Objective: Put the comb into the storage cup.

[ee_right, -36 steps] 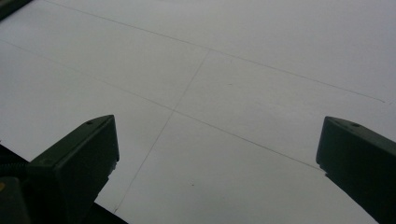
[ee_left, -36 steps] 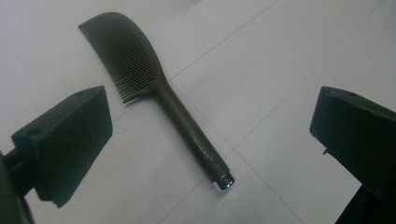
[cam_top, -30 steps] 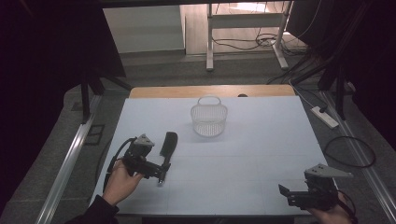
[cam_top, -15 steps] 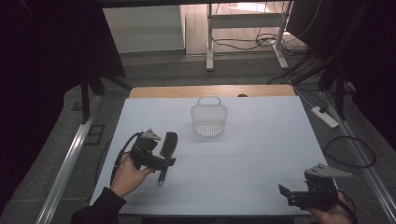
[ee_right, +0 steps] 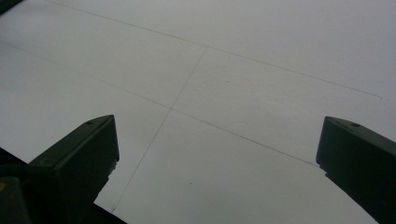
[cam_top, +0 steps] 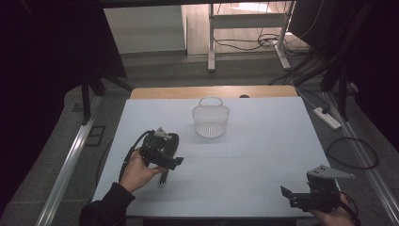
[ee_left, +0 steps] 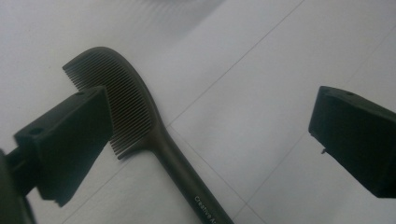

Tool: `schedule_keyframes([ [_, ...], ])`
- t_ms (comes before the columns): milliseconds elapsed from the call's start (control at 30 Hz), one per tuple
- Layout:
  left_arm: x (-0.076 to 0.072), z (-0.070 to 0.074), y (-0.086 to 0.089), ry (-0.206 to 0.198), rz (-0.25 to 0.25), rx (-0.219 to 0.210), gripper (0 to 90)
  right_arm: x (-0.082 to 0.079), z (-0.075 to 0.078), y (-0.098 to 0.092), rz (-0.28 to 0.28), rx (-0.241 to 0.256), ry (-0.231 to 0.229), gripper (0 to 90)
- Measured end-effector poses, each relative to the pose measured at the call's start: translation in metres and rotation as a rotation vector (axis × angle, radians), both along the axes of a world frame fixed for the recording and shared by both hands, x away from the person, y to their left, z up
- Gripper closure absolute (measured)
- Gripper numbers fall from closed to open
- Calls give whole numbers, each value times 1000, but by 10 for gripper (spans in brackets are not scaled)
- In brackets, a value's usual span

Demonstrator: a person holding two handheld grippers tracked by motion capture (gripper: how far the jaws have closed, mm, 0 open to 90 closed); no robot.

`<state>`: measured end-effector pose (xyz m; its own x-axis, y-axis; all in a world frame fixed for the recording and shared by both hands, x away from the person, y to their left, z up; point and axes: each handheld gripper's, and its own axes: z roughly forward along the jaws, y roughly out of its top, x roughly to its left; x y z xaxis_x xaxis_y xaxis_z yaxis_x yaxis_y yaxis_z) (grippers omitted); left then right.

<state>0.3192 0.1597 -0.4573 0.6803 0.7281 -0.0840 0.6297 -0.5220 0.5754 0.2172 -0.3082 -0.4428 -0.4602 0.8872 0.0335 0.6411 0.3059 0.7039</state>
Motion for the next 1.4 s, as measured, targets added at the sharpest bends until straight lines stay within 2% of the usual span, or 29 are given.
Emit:
schedule_keyframes([
  [133, -3, 0, 2, -13, 3, 5, 238, 0, 0, 0, 0, 0, 1, 0],
  [300, -3, -2, 5, -6, 0, 1, 561, 0, 0, 1, 6, -5, 2, 0],
  [400, -1, -4, 8, 21, -10, -10, 730, 0, 0, 1, 7, -5, 6, 1],
  [533, -1, -6, 9, 47, -27, -16, 893, 1, 0, 1, 9, -7, 9, 2],
  [567, 0, -8, 9, 62, -22, -7, 894, 1, 0, 1, 10, -9, 9, 3],
  [767, 1, -17, 9, 70, -27, 15, 894, 1, -1, 1, 11, -10, 12, 4],
  [967, 3, -29, 10, 93, -32, 17, 895, 1, 0, 1, 12, -10, 10, 5],
  [1133, 2, -38, 7, 114, -41, 39, 894, 1, 0, 1, 13, -10, 8, 6],
  [1233, 2, -44, 2, 134, -54, 71, 894, 0, 0, 1, 13, -10, 7, 6],
  [1400, 1, -48, 1, 146, -54, 92, 894, 0, 0, 1, 12, -10, 5, 7],
])
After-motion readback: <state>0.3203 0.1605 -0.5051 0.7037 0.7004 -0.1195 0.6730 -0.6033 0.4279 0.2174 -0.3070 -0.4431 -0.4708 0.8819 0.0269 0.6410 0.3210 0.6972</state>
